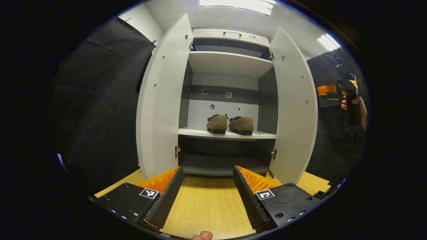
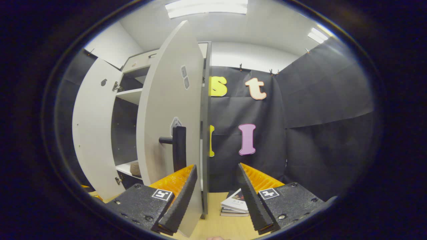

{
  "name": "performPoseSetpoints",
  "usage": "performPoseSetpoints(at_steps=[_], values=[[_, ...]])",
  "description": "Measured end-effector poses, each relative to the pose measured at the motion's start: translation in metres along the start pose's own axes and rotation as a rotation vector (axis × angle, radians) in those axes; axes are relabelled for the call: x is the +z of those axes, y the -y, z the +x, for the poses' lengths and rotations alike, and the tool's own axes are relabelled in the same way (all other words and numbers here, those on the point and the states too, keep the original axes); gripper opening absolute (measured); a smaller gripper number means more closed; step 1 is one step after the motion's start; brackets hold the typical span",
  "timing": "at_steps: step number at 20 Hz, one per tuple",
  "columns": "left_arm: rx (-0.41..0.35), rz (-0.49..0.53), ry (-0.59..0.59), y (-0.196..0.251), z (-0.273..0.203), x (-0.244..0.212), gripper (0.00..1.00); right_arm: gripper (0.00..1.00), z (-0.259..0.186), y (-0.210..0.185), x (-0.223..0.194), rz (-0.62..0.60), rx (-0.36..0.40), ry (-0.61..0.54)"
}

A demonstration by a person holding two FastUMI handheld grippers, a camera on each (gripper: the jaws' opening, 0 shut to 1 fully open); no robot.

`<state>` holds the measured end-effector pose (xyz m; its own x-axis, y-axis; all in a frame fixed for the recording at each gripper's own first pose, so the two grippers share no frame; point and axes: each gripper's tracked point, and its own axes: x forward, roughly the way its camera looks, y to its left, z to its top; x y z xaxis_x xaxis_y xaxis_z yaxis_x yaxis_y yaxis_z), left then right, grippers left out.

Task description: Grab one shoe with the right hand and put it into the shoe cabinet, grab the other shoe with the left hand and put it into the shoe cabinet; then close the right door with the right hand and the left door with the left hand.

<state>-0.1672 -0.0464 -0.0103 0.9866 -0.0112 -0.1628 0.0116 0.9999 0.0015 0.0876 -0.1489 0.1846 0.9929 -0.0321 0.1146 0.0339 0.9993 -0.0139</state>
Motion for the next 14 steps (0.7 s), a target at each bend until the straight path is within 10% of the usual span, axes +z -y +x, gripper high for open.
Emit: performPoseSetpoints(at_steps=[14], values=[[0.091, 0.030, -0.007, -0.033, -0.012, -0.001, 0.90, 0.81, 0.064, -0.153, -0.012, 0.023, 0.265, 0.012]])
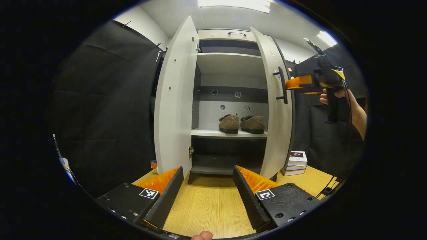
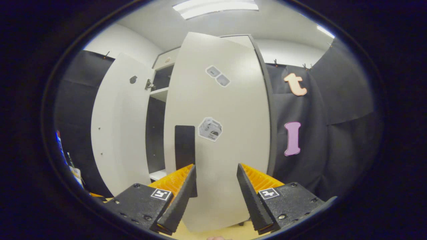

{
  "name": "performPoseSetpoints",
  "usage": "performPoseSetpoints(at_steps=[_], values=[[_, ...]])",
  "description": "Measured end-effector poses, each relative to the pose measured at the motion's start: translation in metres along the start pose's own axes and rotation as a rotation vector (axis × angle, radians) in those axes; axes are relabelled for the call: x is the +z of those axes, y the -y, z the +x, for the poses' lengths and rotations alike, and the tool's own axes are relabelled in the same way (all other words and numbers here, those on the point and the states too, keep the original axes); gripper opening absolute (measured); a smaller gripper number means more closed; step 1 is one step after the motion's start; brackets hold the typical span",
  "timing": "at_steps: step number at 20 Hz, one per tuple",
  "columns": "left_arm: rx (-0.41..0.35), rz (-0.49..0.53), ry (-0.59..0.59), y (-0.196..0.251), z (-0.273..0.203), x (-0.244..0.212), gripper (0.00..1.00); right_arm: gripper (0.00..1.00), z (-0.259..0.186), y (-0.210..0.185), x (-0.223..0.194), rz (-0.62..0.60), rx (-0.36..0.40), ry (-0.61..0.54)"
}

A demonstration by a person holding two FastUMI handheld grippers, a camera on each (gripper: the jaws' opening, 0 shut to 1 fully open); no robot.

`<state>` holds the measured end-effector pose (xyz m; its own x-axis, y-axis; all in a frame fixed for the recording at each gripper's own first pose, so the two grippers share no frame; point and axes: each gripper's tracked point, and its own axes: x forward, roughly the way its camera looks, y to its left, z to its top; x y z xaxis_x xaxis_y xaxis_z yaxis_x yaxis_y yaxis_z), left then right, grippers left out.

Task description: Grab one shoe with the right hand and put it into the shoe cabinet, grab the other shoe with the left hand and put it into the shoe cabinet; then close the right door with the right hand and the left door with the left hand.

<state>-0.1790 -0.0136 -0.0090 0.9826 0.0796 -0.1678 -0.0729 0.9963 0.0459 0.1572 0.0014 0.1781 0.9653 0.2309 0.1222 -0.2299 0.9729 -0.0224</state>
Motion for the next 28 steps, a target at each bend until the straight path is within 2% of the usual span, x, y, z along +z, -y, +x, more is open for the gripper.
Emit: performPoseSetpoints(at_steps=[5, 9, 12, 15, 18, 23, 28], values=[[0.010, -0.009, -0.008, -0.002, 0.000, -0.001, 0.90, 0.81, -0.009, 0.003, 0.003, 0.005, -0.018, 0.016], [-0.001, -0.009, -0.002, 0.000, -0.002, 0.004, 0.90, 0.82, -0.043, 0.023, 0.014, -0.037, -0.114, 0.052], [-0.030, -0.031, -0.006, 0.007, 0.000, 0.009, 0.90, 0.82, -0.072, 0.023, 0.007, -0.036, -0.154, 0.074], [-0.048, -0.040, 0.003, 0.011, 0.005, 0.014, 0.90, 0.82, -0.099, 0.018, -0.019, -0.024, -0.201, 0.071], [-0.042, 0.004, -0.004, 0.013, 0.008, 0.006, 0.90, 0.83, -0.120, 0.021, -0.060, -0.041, -0.275, 0.039], [-0.066, -0.021, -0.038, 0.022, 0.006, -0.005, 0.90, 0.83, -0.145, 0.006, -0.127, -0.003, -0.282, -0.022], [-0.077, -0.025, -0.023, 0.025, 0.005, 0.004, 0.90, 0.83, -0.153, -0.007, -0.181, 0.018, -0.267, -0.121]])
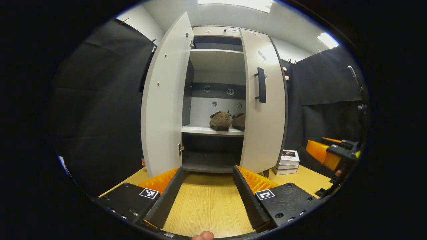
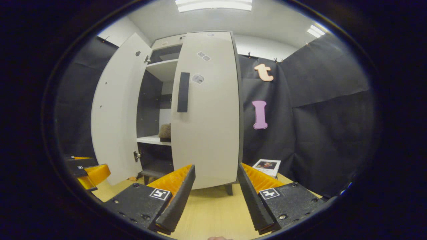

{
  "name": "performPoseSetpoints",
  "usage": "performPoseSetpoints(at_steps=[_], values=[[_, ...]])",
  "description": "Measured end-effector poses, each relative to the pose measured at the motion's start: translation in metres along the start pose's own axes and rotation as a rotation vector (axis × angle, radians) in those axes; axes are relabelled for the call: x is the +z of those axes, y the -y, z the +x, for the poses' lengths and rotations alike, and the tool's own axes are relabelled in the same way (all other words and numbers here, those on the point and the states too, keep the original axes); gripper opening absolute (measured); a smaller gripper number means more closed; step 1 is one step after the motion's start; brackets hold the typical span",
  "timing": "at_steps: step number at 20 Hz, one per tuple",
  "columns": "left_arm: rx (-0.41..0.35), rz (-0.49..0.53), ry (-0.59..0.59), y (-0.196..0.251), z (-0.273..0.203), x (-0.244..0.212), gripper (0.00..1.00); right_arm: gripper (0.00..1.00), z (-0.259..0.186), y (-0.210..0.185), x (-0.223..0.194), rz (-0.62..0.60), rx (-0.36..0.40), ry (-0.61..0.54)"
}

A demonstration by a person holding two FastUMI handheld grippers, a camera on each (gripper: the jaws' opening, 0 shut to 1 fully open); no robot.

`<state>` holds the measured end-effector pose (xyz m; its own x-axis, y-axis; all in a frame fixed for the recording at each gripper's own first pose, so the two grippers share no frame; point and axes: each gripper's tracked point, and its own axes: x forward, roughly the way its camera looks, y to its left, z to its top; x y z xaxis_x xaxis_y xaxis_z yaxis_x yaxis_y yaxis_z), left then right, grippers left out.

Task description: Grab one shoe with the right hand and put it into the shoe cabinet, grab the other shoe with the left hand and put it into the shoe cabinet; then close the right door with the right hand and the left door with the left hand.

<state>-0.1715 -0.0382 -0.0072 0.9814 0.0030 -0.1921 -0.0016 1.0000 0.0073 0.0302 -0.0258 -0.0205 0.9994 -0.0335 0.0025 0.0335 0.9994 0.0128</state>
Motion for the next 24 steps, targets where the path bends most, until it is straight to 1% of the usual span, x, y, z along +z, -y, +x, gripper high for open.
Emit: performPoseSetpoints(at_steps=[2, 3, 6, 8, 10, 12, 14, 16, 19, 22, 24], values=[[-0.001, -0.032, 0.013, -0.001, -0.002, 0.011, 0.90, 0.83, 0.002, -0.001, -0.011, 0.001, 0.005, -0.031], [0.010, -0.046, 0.037, -0.006, -0.003, 0.024, 0.90, 0.83, 0.002, -0.001, -0.013, 0.000, 0.010, -0.040], [0.083, -0.072, 0.149, -0.042, -0.006, 0.075, 0.90, 0.83, 0.002, -0.002, -0.012, -0.003, 0.023, -0.047], [0.145, -0.075, 0.172, -0.075, -0.009, 0.101, 0.90, 0.83, 0.002, -0.001, -0.013, -0.006, 0.021, -0.055], [0.203, -0.099, 0.187, -0.110, -0.016, 0.124, 0.91, 0.83, 0.003, 0.000, -0.011, -0.001, 0.023, -0.054], [0.273, -0.117, 0.223, -0.153, -0.020, 0.147, 0.91, 0.83, 0.003, 0.000, -0.010, -0.002, 0.025, -0.056], [0.349, -0.105, 0.255, -0.197, -0.019, 0.161, 0.91, 0.83, 0.005, 0.000, -0.008, -0.003, 0.029, -0.056], [0.395, -0.095, 0.247, -0.234, -0.013, 0.167, 0.92, 0.83, 0.007, -0.002, -0.007, -0.006, 0.033, -0.060], [0.434, -0.082, 0.242, -0.273, 0.001, 0.179, 0.92, 0.83, 0.008, 0.000, -0.002, -0.013, 0.026, -0.056], [0.418, -0.079, 0.210, -0.293, 0.033, 0.178, 0.92, 0.83, 0.010, 0.002, 0.005, -0.014, 0.015, -0.044], [0.434, -0.079, 0.212, -0.309, 0.047, 0.177, 0.93, 0.83, 0.012, 0.004, 0.008, -0.013, 0.006, -0.039]])
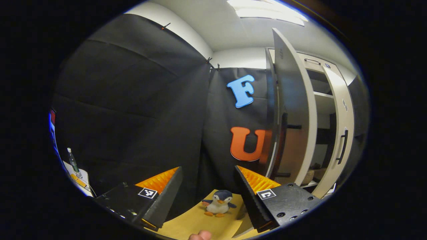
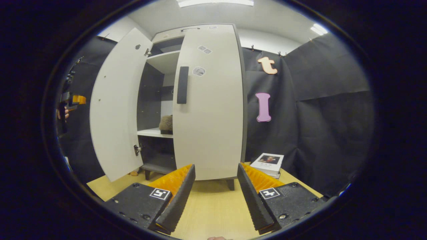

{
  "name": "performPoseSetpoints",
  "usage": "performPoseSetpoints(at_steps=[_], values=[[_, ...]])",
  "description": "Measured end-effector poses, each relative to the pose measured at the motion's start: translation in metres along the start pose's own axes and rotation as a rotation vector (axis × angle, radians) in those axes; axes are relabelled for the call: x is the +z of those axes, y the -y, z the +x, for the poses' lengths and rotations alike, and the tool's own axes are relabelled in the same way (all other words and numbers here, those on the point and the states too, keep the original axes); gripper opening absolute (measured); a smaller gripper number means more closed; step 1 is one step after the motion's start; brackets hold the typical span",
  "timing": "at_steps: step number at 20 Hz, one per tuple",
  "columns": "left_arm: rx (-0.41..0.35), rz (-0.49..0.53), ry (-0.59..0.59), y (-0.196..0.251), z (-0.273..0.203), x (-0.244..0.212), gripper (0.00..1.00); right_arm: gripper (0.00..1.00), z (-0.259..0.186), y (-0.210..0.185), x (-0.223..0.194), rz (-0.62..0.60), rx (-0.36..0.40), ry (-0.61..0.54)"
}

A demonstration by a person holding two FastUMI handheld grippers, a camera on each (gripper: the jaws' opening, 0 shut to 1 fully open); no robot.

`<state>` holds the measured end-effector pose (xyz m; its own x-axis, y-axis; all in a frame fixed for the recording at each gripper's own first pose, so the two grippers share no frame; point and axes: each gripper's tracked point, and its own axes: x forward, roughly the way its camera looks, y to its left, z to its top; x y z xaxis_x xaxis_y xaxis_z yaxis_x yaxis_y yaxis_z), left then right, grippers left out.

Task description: Grab one shoe with the right hand and put it into the shoe cabinet, grab the other shoe with the left hand and put it into the shoe cabinet; then close the right door with the right hand and the left door with the left hand.

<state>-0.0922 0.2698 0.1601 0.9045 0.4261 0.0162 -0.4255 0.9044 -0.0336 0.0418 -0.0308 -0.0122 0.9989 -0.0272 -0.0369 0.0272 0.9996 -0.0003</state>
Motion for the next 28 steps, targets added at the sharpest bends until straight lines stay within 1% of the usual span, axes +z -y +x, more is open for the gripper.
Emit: performPoseSetpoints(at_steps=[1, 4, 9, 10, 11, 12, 13, 16, 17, 18, 20, 22, 24, 28], values=[[0.001, 0.002, 0.001, -0.001, 0.008, -0.002, 0.93, 0.83, 0.000, 0.002, 0.001, -0.001, -0.007, 0.003], [-0.033, 0.004, -0.006, 0.009, 0.021, -0.009, 0.93, 0.83, 0.002, 0.008, 0.002, -0.008, -0.027, 0.001], [-0.134, 0.005, 0.005, 0.047, 0.022, -0.012, 0.92, 0.83, 0.008, 0.011, 0.004, -0.006, -0.041, 0.001], [-0.129, 0.032, 0.015, 0.048, 0.024, -0.013, 0.78, 0.83, 0.010, 0.010, 0.004, -0.005, -0.041, 0.002], [-0.124, 0.056, 0.036, 0.047, 0.022, -0.009, 0.89, 0.83, 0.011, 0.009, 0.004, -0.005, -0.037, 0.001], [-0.121, 0.058, 0.040, 0.047, 0.020, -0.008, 0.88, 0.83, 0.013, 0.007, 0.004, -0.004, -0.035, 0.002], [-0.125, 0.038, 0.031, 0.048, 0.020, -0.009, 0.89, 0.83, 0.014, 0.006, 0.005, -0.004, -0.029, 0.003], [-0.205, -0.092, -0.041, 0.057, 0.021, -0.021, 0.91, 0.83, 0.018, 0.002, 0.008, -0.014, -0.016, 0.009], [-0.225, -0.121, -0.064, 0.059, 0.020, -0.024, 0.91, 0.83, 0.019, 0.002, 0.010, -0.016, -0.014, 0.013], [-0.231, -0.130, -0.067, 0.060, 0.019, -0.025, 0.91, 0.83, 0.018, 0.002, 0.011, -0.016, -0.013, 0.018], [-0.220, -0.097, -0.048, 0.061, 0.020, -0.023, 0.91, 0.83, 0.017, 0.004, 0.011, -0.020, -0.014, 0.019], [-0.222, -0.052, -0.034, 0.074, 0.013, -0.020, 0.91, 0.83, 0.016, 0.009, 0.010, -0.024, -0.021, 0.016], [-0.245, -0.038, -0.047, 0.088, 0.010, -0.019, 0.91, 0.83, 0.014, 0.012, 0.010, -0.022, -0.031, 0.016], [-0.313, -0.058, -0.065, 0.115, 0.003, -0.024, 0.90, 0.83, 0.011, 0.017, 0.013, -0.005, -0.043, 0.029]])
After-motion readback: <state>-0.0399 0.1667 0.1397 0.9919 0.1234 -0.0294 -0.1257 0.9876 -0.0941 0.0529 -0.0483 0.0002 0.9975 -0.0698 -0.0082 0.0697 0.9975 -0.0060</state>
